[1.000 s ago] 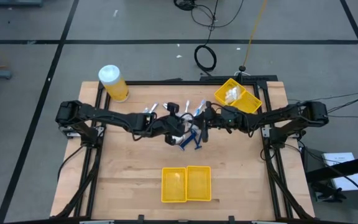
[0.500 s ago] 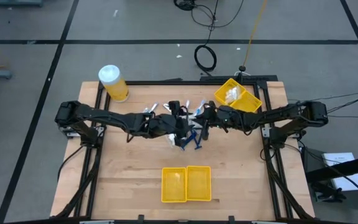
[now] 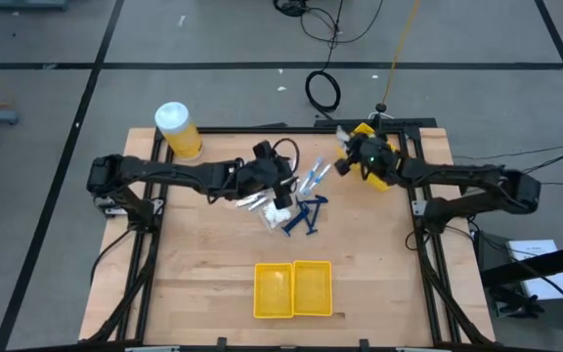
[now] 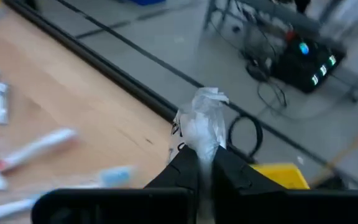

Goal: Pick & Place Travel size toiletries
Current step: Put the top white cotton pack into the top left yellow bin

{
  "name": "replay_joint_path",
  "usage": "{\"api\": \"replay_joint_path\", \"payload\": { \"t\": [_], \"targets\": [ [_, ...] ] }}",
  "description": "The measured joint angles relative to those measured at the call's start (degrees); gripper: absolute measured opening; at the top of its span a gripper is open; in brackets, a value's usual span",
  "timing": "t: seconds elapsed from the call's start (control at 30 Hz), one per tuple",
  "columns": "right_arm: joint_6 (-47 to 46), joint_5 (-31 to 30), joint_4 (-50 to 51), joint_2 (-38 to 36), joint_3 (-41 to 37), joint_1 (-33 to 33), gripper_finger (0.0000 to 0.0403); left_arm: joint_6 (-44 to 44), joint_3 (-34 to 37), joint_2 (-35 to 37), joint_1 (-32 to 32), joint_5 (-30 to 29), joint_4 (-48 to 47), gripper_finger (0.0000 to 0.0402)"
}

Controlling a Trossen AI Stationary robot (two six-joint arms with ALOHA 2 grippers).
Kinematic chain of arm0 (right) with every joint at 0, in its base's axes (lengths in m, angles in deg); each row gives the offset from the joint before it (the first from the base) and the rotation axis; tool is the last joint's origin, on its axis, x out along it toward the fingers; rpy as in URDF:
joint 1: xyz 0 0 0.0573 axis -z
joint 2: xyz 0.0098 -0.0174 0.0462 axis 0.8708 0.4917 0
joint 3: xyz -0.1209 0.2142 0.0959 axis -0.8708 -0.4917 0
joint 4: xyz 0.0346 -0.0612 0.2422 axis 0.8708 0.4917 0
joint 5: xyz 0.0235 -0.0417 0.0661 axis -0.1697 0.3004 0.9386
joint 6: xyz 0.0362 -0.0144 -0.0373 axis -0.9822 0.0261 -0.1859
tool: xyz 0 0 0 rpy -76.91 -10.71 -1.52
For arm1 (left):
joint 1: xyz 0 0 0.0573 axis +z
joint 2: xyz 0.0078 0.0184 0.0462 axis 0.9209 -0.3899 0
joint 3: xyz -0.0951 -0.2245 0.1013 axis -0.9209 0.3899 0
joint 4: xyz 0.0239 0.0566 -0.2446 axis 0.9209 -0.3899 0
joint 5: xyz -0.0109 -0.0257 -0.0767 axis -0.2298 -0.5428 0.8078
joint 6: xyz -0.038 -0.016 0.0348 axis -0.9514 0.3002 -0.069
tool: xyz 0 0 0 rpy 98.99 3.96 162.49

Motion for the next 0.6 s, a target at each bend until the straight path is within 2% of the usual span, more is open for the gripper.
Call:
{"api": "replay_joint_path", "payload": {
  "t": [0.17,0.3,0.43,0.6],
  "targets": [
    [-2.8,4.7,-5.7,1.1,-5.0,7.4,0.0008,-0.6,1.3,0.0,1.5,1.7,-0.1,0.0253],
    [-5.5,8.4,-12.6,1.1,-9.5,10.4,0.0008,-0.8,1.3,0.0,1.9,3.0,-0.1,0.0255],
    [-5.9,8.8,-17.5,1.1,-13.0,11.7,0.0008,-0.3,1.3,0.0,2.0,3.3,0.1,0.0253],
    [-6.7,8.7,-18.0,1.1,-15.5,13.7,0.0008,-0.1,1.3,0.0,2.1,3.4,0.7,0.0257]
  ]
}}
